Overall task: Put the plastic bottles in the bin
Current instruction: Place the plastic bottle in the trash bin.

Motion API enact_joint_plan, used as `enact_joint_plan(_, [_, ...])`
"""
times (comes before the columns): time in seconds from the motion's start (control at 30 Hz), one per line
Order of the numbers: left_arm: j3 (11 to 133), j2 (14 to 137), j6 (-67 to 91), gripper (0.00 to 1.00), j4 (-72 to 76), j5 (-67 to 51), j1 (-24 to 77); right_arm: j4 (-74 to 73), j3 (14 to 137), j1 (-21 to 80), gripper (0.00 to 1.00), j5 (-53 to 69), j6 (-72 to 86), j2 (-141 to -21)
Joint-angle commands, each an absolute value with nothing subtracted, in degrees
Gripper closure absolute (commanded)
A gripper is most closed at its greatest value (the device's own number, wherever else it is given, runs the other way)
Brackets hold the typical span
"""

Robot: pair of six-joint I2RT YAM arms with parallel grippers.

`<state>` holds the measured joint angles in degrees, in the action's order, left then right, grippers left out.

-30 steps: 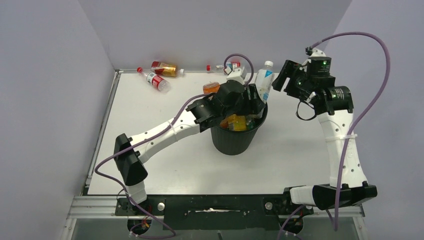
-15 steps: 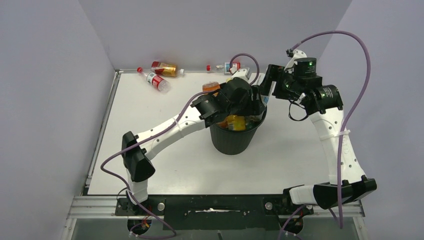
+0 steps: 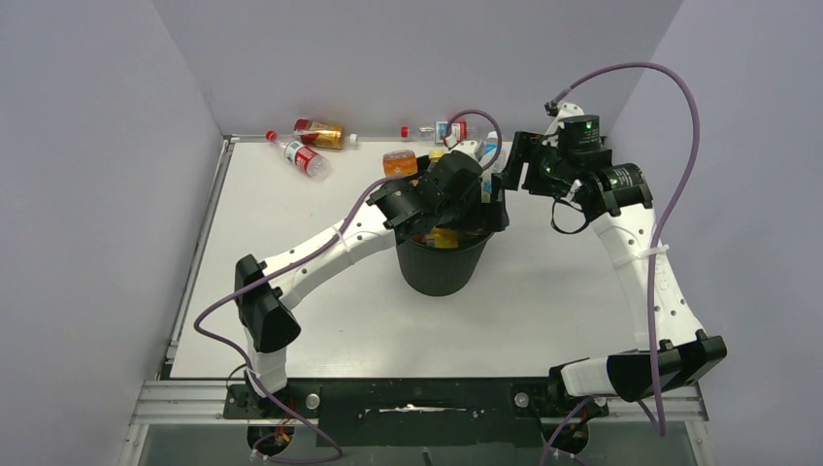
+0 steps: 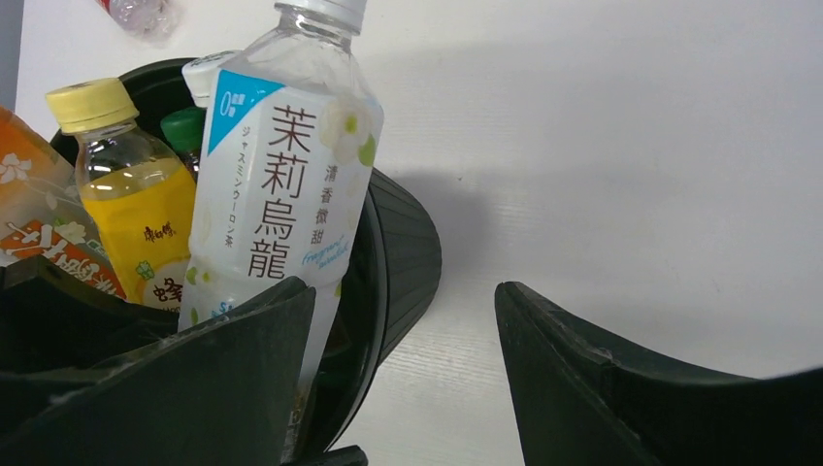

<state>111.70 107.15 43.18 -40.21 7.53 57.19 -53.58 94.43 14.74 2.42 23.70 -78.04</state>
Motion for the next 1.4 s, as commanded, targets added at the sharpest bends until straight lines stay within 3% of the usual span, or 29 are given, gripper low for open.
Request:
enact_joint_plan(0.0, [115.76, 106.85, 40.92, 0.09, -40.05, 4.58, 57.74, -51.50, 94.26, 16.28, 0.30, 5.04, 23.48, -78.47])
enact_joint_plan(0.77, [118.82, 104.81, 40.33, 0.09, -50.38, 4.49, 56.95, -49.30, 93.75, 19.64, 0.13, 8.96, 24.03, -76.03])
enact_joint_plan(1.37, [115.77, 98.47, 39.81, 0.09, -56.27, 6.74, 55.81, -51.90, 94.32, 18.95, 0.13, 5.59, 25.50, -76.01])
